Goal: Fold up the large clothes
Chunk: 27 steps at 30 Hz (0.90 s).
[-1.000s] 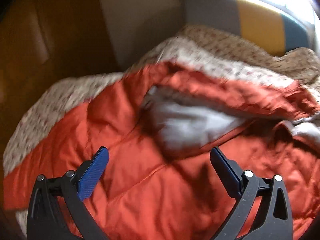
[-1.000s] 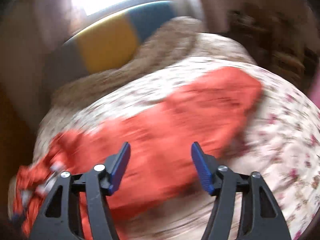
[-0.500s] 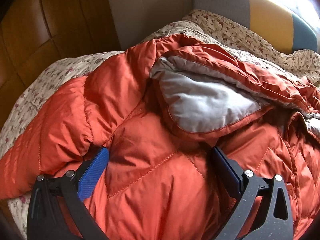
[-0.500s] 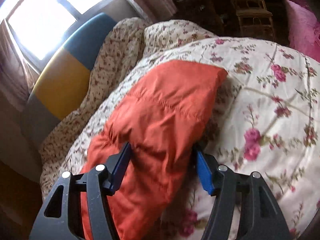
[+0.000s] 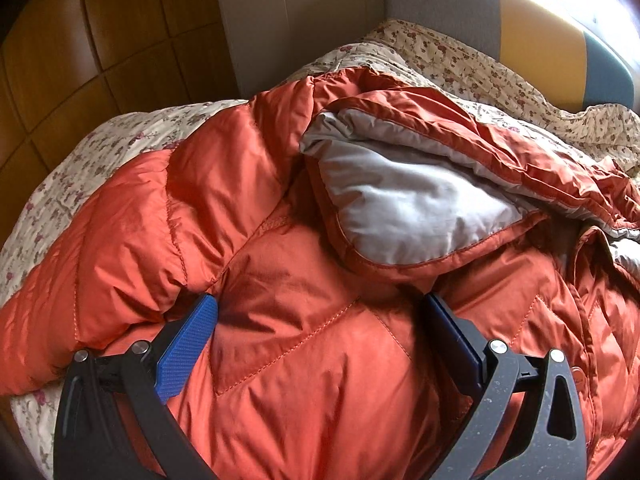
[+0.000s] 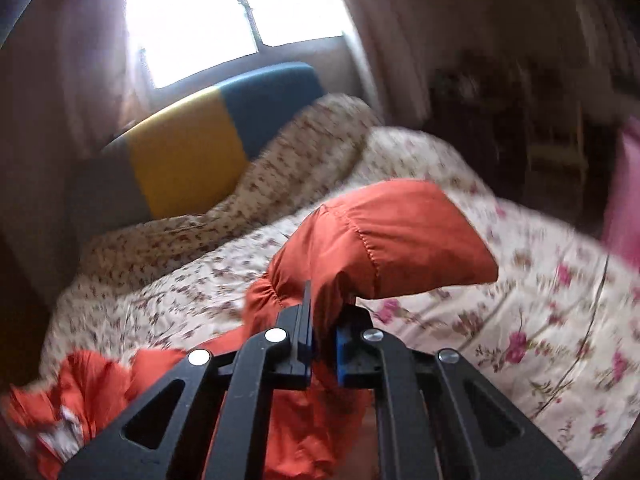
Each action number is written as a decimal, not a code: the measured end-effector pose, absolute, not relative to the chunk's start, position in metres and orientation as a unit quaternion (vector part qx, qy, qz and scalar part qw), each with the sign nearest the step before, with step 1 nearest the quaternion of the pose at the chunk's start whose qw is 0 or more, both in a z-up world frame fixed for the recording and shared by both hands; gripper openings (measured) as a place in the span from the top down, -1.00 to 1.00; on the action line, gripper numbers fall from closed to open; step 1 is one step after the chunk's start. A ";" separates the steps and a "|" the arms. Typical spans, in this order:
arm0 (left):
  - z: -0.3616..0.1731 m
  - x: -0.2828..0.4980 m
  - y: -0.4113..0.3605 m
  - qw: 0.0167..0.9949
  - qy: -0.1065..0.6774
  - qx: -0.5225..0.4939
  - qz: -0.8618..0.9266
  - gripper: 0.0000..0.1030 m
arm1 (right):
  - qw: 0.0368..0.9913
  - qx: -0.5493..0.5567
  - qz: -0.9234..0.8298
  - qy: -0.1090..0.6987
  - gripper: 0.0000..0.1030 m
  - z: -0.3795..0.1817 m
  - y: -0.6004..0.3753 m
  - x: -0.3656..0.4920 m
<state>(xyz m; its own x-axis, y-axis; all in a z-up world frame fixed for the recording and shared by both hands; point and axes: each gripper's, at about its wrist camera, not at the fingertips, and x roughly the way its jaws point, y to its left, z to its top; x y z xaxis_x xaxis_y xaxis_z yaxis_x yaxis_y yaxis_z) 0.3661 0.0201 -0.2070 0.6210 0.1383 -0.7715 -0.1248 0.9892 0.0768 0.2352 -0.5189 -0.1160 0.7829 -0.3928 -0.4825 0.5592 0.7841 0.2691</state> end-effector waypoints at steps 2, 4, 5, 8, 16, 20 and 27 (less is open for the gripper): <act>-0.207 0.366 0.020 0.900 0.429 0.008 0.073 -0.94 | 0.934 0.155 -0.251 0.203 0.86 -0.109 -0.490 0.237; -0.207 0.366 0.020 0.900 0.429 0.008 0.073 -0.94 | 0.942 0.115 -0.236 0.208 0.86 -0.107 -0.464 0.240; -0.208 0.367 0.020 0.900 0.429 0.008 0.073 -0.94 | 0.947 0.092 -0.225 0.210 0.87 -0.106 -0.447 0.242; -0.208 0.367 0.021 0.900 0.429 0.007 0.073 -0.94 | 0.957 0.038 -0.202 0.204 0.87 -0.103 -0.407 0.243; -0.209 0.367 0.021 0.900 0.429 0.004 0.071 -0.94 | 0.975 -0.125 -0.098 0.158 0.88 -0.085 -0.280 0.241; -0.210 0.369 0.021 0.900 0.429 0.001 0.070 -0.94 | 0.964 -0.219 -0.042 0.145 0.88 -0.103 -0.211 0.237; -0.211 0.367 0.024 0.901 0.429 -0.016 0.063 -0.94 | 0.936 -0.319 0.070 0.131 0.88 -0.144 -0.132 0.222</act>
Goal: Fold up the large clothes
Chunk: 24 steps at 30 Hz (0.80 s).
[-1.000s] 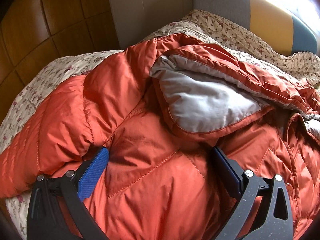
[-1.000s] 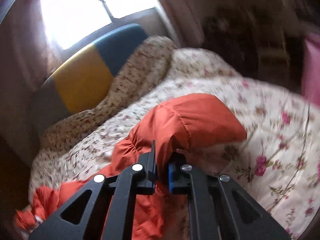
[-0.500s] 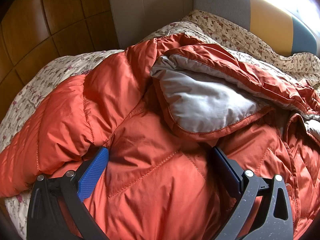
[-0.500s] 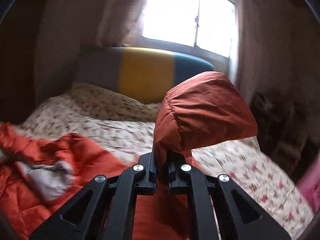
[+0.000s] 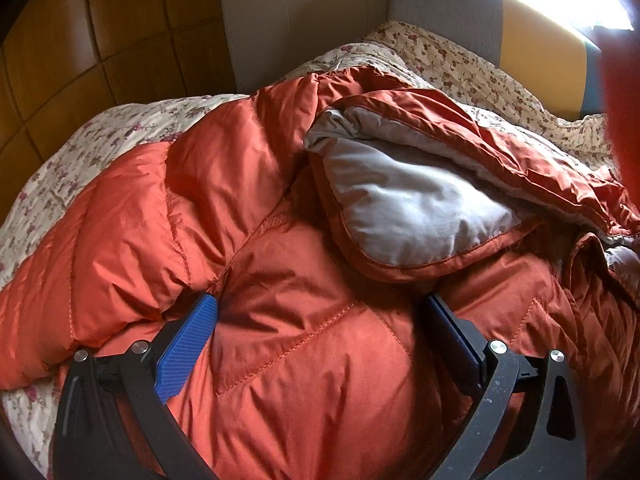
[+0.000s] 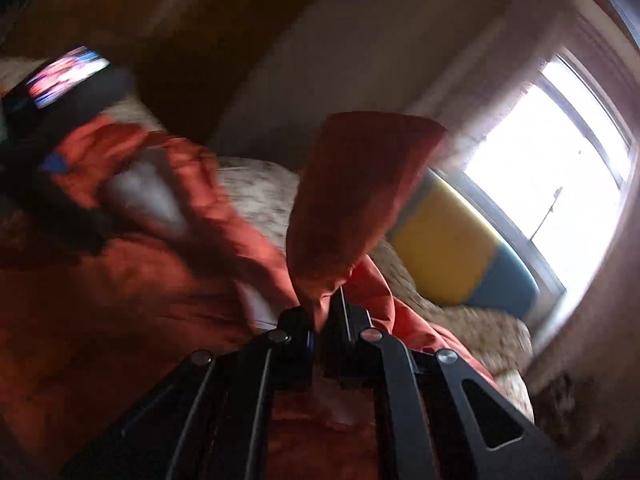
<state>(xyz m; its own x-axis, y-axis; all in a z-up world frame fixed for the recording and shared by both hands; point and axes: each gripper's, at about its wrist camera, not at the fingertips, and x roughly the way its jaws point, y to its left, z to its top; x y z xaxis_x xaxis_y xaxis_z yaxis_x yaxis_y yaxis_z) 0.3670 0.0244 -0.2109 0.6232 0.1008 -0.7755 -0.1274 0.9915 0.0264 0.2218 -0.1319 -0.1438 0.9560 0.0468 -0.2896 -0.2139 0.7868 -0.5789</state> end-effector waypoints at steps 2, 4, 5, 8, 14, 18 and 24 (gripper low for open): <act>-0.210 0.366 0.026 0.901 0.428 -0.023 0.061 -0.94 | 0.926 -0.340 0.100 0.128 0.88 -0.152 -0.114 0.219; -0.210 0.365 0.029 0.902 0.427 -0.031 0.058 -0.94 | 0.919 -0.350 0.129 0.130 0.89 -0.159 -0.102 0.217; -0.210 0.365 0.030 0.902 0.426 -0.037 0.056 -0.94 | 0.912 -0.358 0.145 0.136 0.89 -0.163 -0.096 0.216; -0.209 0.363 0.032 0.903 0.423 -0.047 0.053 -0.94 | 0.898 -0.369 0.177 0.163 0.88 -0.174 -0.090 0.222; -0.205 0.358 0.038 0.904 0.420 -0.064 0.052 -0.94 | 0.888 -0.334 0.220 0.229 0.64 -0.172 -0.101 0.241; -0.201 0.349 0.053 0.904 0.413 -0.090 0.063 -0.94 | 0.895 -0.313 0.227 0.220 0.41 -0.157 -0.120 0.229; -0.190 0.326 0.071 0.908 0.391 -0.130 0.077 -0.94 | 0.921 -0.263 0.208 0.199 0.41 -0.131 -0.171 0.201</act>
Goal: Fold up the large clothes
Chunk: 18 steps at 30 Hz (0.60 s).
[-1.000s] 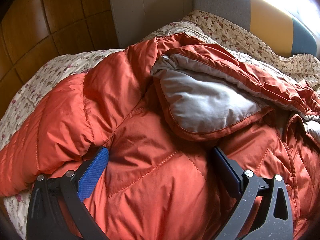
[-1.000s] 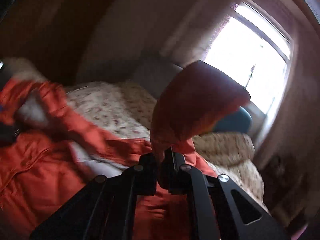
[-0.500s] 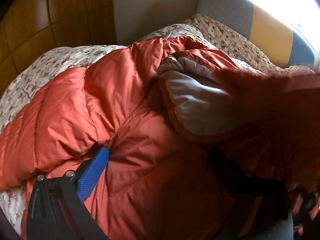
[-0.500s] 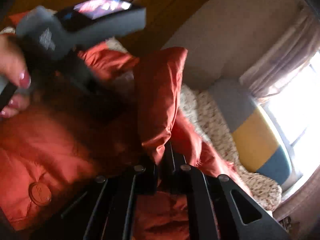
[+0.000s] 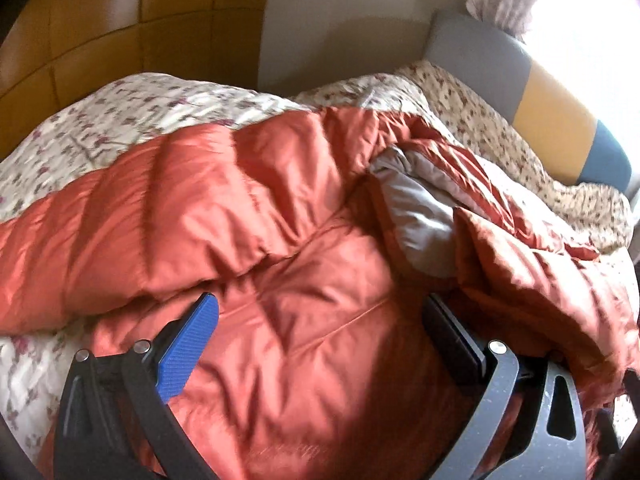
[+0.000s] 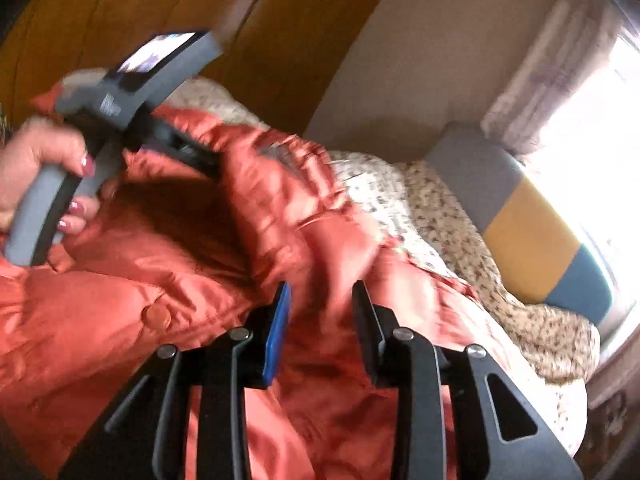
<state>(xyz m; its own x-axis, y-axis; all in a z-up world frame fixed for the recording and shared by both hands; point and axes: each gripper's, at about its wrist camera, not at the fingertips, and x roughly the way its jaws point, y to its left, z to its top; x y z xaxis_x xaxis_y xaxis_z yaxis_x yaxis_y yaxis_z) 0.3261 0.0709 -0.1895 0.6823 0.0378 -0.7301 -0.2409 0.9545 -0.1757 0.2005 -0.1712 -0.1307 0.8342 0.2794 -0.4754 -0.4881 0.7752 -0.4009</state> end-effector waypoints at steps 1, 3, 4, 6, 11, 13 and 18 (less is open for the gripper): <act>-0.187 0.322 0.073 0.909 0.387 -0.134 0.077 -0.94 | 0.928 -0.249 0.200 0.192 0.41 -0.123 -0.180 0.198; -0.180 0.313 0.078 0.913 0.371 -0.147 0.082 -0.94 | 0.950 -0.194 0.167 0.179 0.42 -0.104 -0.210 0.195; -0.176 0.308 0.081 0.915 0.364 -0.153 0.087 -0.94 | 0.959 -0.166 0.147 0.178 0.42 -0.100 -0.226 0.198; -0.167 0.300 0.083 0.919 0.348 -0.161 0.095 -0.94 | 0.975 -0.095 0.083 0.184 0.42 -0.087 -0.267 0.215; -0.141 0.286 0.071 0.935 0.308 -0.134 0.110 -0.94 | 0.954 0.005 -0.041 0.297 0.53 -0.102 -0.328 0.284; -0.129 0.281 0.060 0.944 0.289 -0.117 0.108 -0.94 | 0.943 0.035 -0.038 0.330 0.58 -0.116 -0.336 0.306; -0.114 0.289 0.012 0.951 0.297 -0.084 0.022 -0.94 | 0.938 0.008 0.010 0.348 0.61 -0.139 -0.289 0.319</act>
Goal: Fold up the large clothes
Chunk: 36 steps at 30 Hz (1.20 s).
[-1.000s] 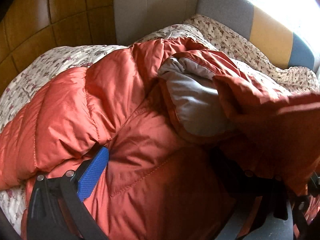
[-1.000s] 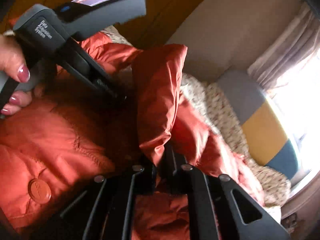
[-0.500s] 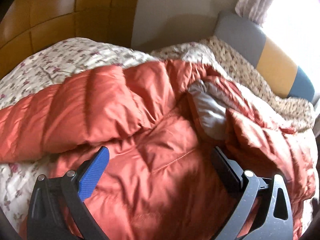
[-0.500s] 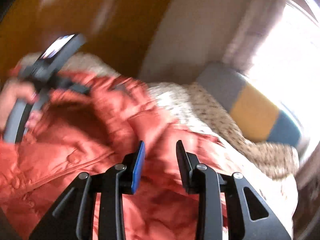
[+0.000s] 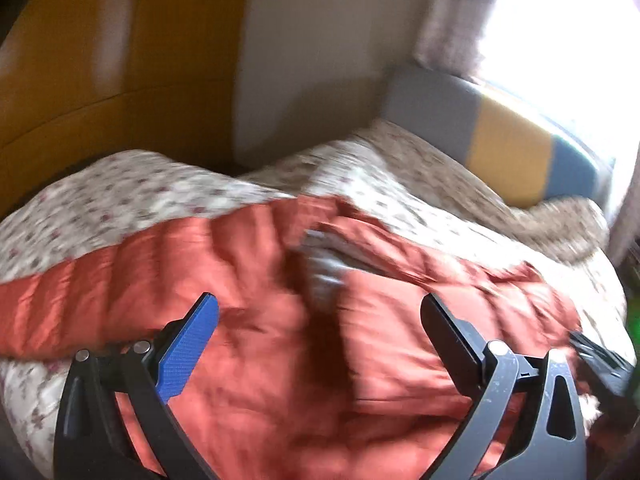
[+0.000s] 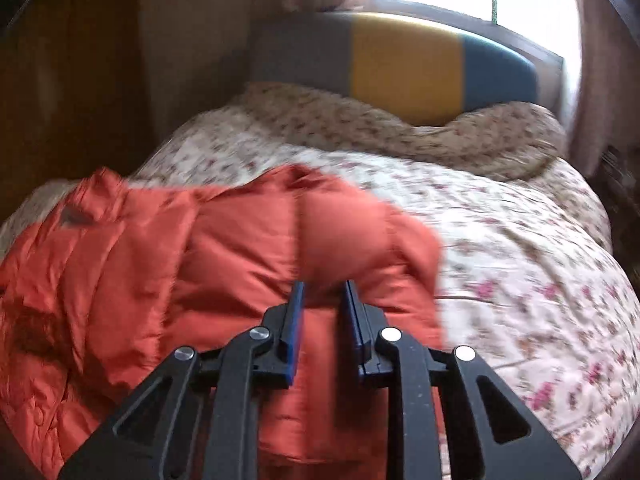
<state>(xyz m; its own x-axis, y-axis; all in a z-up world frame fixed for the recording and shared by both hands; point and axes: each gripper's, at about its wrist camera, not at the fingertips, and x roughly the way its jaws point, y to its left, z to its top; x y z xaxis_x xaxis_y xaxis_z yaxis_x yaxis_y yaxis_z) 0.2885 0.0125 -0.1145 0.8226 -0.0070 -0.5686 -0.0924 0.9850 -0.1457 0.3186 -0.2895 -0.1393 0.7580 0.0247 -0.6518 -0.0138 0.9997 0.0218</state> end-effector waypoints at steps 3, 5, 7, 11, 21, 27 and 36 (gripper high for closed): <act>-0.121 0.299 -0.024 0.947 0.317 -0.047 -0.020 -0.94 | 0.928 -0.001 0.014 0.373 0.61 -0.162 -0.282 0.333; -0.134 0.312 -0.052 0.940 0.340 -0.005 -0.035 -0.94 | 0.926 0.014 0.018 0.377 0.62 -0.175 -0.286 0.335; -0.147 0.325 -0.069 0.931 0.362 0.030 -0.038 -0.94 | 0.925 0.027 0.022 0.377 0.62 -0.176 -0.293 0.332; -0.171 0.364 -0.081 0.912 0.404 0.064 -0.023 -0.94 | 0.927 0.031 0.023 0.373 0.62 -0.180 -0.299 0.323; -0.200 0.386 -0.079 0.905 0.419 0.070 -0.037 -0.94 | 0.929 0.010 0.012 0.371 0.62 -0.181 -0.286 0.309; -0.185 0.382 -0.075 0.896 0.437 0.071 -0.040 -0.94 | 0.929 0.046 0.012 0.366 0.64 -0.161 -0.299 0.301; -0.180 0.394 -0.059 0.903 0.422 0.081 -0.014 -0.94 | 0.924 0.099 -0.039 0.368 0.63 -0.154 -0.323 0.330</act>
